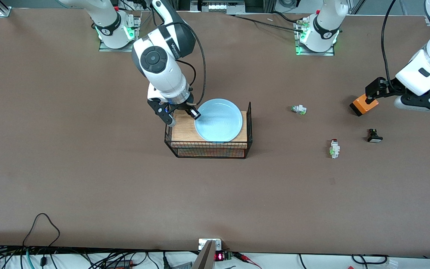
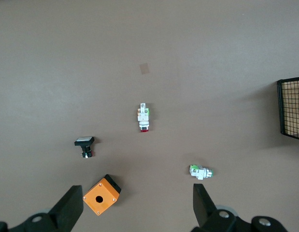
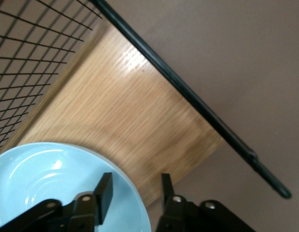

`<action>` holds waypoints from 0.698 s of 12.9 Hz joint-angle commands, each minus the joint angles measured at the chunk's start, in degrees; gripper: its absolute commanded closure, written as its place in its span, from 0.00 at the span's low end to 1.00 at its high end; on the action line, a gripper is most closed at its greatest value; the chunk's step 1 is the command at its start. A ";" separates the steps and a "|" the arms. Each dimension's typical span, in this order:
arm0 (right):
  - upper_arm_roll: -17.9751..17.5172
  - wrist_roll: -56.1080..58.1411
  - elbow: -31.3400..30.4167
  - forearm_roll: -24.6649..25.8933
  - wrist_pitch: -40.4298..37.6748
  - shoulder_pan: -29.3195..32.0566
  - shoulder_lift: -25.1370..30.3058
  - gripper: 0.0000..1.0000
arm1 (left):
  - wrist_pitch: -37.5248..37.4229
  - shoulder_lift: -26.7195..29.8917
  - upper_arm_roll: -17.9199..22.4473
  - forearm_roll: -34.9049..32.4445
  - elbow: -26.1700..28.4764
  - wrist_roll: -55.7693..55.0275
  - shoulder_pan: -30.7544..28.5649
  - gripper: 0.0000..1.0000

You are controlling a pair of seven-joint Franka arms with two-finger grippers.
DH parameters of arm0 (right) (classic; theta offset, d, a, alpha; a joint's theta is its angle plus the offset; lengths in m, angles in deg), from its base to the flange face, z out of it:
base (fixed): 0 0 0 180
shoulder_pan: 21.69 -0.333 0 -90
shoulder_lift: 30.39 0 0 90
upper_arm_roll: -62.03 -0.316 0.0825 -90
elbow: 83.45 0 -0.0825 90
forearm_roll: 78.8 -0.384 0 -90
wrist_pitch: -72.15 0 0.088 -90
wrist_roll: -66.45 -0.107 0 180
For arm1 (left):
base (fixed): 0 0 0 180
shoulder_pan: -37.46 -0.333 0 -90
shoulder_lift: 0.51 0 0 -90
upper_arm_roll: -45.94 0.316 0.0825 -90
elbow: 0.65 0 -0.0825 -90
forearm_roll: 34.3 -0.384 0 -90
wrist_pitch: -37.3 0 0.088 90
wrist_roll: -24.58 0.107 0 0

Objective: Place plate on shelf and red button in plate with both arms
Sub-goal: 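Open the right gripper and withdraw it from the plate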

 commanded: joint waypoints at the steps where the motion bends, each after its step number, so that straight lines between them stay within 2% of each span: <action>1: 0.32 0.05 3.08 2.78 -0.98 -1.10 -1.57 0.00 | -1.21 -0.77 0.04 -1.13 -1.83 -0.01 0.19 0.00; 3: 0.66 0.05 6.14 1.30 -6.74 -1.01 -1.31 0.00 | -1.21 -0.77 0.04 -1.13 -1.92 -0.01 0.19 0.00; 6: 5.14 0.05 12.29 -4.32 -17.55 -1.28 -0.52 0.00 | -1.21 -0.77 0.04 -1.13 -1.92 -0.01 0.10 0.00; 9: 8.83 0.92 21.51 -4.52 -30.12 -1.10 -0.43 0.00 | -1.29 -0.77 0.04 -0.95 -1.83 -0.45 0.10 0.00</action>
